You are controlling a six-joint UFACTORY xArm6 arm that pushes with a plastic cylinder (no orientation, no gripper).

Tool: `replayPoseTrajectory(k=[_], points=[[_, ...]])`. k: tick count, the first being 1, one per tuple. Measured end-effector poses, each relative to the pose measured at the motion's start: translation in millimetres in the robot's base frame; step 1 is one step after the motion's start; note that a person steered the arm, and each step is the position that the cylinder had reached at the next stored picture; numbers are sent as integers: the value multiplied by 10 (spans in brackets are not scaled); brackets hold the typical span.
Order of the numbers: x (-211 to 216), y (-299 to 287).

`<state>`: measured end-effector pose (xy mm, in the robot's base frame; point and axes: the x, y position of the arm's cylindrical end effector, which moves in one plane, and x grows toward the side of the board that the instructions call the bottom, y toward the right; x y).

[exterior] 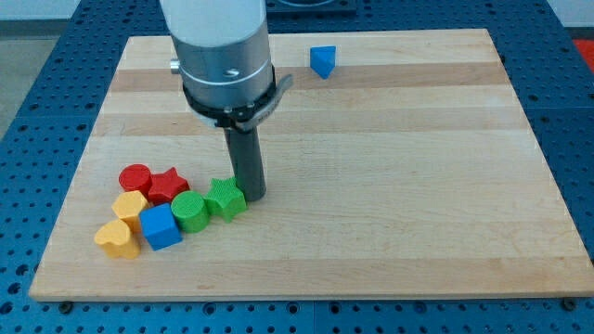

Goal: Place your hand to the right of the blue triangle

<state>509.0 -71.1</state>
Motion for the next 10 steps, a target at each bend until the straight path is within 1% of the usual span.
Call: replayPoseTrajectory(k=[2,3,4,5,6,10], points=[[411,0],[530,0],[560,304],[447,792],[75,1093],[-1876,1230]])
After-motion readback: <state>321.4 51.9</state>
